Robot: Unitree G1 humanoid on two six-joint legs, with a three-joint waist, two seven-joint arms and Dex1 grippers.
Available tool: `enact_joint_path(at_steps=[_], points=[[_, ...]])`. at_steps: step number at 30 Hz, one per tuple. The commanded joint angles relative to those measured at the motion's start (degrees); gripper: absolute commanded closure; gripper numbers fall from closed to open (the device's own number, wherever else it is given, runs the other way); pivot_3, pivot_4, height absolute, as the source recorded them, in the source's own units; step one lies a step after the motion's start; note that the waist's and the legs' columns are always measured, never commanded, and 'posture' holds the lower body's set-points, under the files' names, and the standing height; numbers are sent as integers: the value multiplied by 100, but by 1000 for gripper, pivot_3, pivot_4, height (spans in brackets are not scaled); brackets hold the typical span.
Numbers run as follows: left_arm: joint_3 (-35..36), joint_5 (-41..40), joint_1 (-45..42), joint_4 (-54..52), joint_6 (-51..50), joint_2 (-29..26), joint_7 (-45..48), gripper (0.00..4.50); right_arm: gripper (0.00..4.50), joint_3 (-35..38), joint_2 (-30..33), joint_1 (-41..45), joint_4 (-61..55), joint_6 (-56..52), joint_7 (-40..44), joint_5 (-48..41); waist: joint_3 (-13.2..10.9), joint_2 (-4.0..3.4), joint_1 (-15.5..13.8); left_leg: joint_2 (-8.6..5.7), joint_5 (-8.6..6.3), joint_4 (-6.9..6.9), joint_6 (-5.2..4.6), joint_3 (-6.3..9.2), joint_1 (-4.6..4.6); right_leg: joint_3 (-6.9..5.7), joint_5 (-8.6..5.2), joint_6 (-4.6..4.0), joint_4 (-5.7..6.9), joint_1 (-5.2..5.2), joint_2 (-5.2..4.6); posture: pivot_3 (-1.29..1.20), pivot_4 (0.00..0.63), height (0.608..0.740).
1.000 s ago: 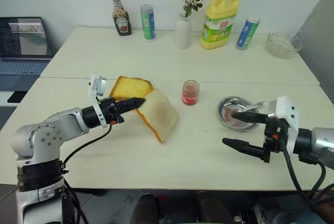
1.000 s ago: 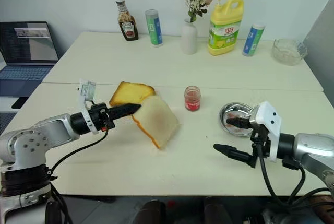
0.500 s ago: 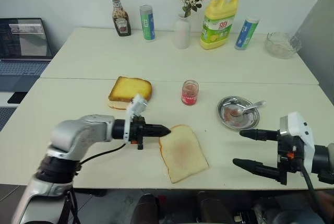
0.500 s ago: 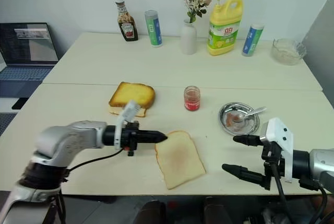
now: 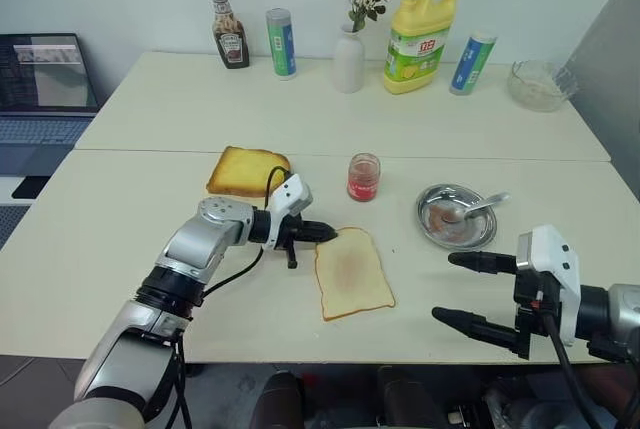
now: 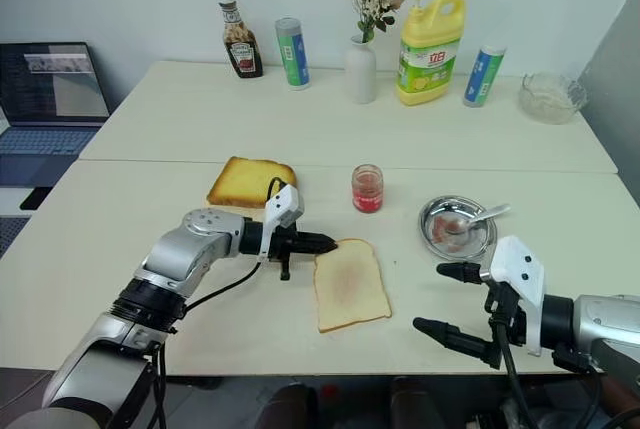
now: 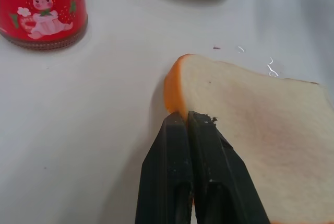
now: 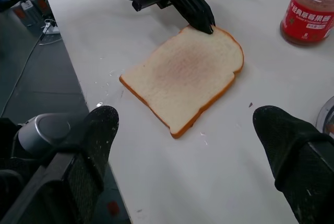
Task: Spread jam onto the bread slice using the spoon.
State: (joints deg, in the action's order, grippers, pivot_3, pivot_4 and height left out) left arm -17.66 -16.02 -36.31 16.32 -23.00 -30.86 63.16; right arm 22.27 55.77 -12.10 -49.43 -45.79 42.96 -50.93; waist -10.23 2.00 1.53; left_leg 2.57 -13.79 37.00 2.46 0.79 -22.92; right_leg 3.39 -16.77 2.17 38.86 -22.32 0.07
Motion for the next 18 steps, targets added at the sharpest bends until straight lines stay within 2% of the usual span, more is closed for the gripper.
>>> enact_joint_path(at_steps=[1,2,5,13,16,17,18], points=[[239,210,-237,163,289,180,-274,4465,0,-38,-16,46,-125,233,71,110,0,0,0,0,0,0,0,0,0,0,0,0,0,0,0,0,150,740],[270,227,-250,190,304,213,-302,4465,0,-45,-19,30,-130,252,78,122,0,0,0,0,0,0,0,0,0,0,0,1,1,0,0,0,150,740],[299,308,-283,271,422,276,-328,3826,0,-81,-22,40,-105,290,66,141,0,0,1,0,0,0,0,0,0,0,0,1,1,0,0,0,150,740],[449,386,-278,242,667,384,-411,1281,0,-26,-30,-38,-128,305,113,119,0,0,2,1,0,0,0,1,0,-1,0,1,1,0,0,0,150,740],[572,316,-112,-214,702,94,-264,273,0,3,-64,-107,-144,345,94,160,0,0,13,1,0,0,0,1,0,-2,0,0,2,0,1,0,150,740],[613,330,-37,-378,709,-25,-256,31,0,10,-82,-138,-146,383,88,202,0,0,20,3,0,-1,0,1,1,-1,1,-1,2,0,1,0,150,740],[659,349,47,-542,717,-151,-253,31,0,19,-101,-175,-148,428,79,263,0,0,23,4,0,-2,0,0,2,0,1,-1,2,0,3,0,150,740]])
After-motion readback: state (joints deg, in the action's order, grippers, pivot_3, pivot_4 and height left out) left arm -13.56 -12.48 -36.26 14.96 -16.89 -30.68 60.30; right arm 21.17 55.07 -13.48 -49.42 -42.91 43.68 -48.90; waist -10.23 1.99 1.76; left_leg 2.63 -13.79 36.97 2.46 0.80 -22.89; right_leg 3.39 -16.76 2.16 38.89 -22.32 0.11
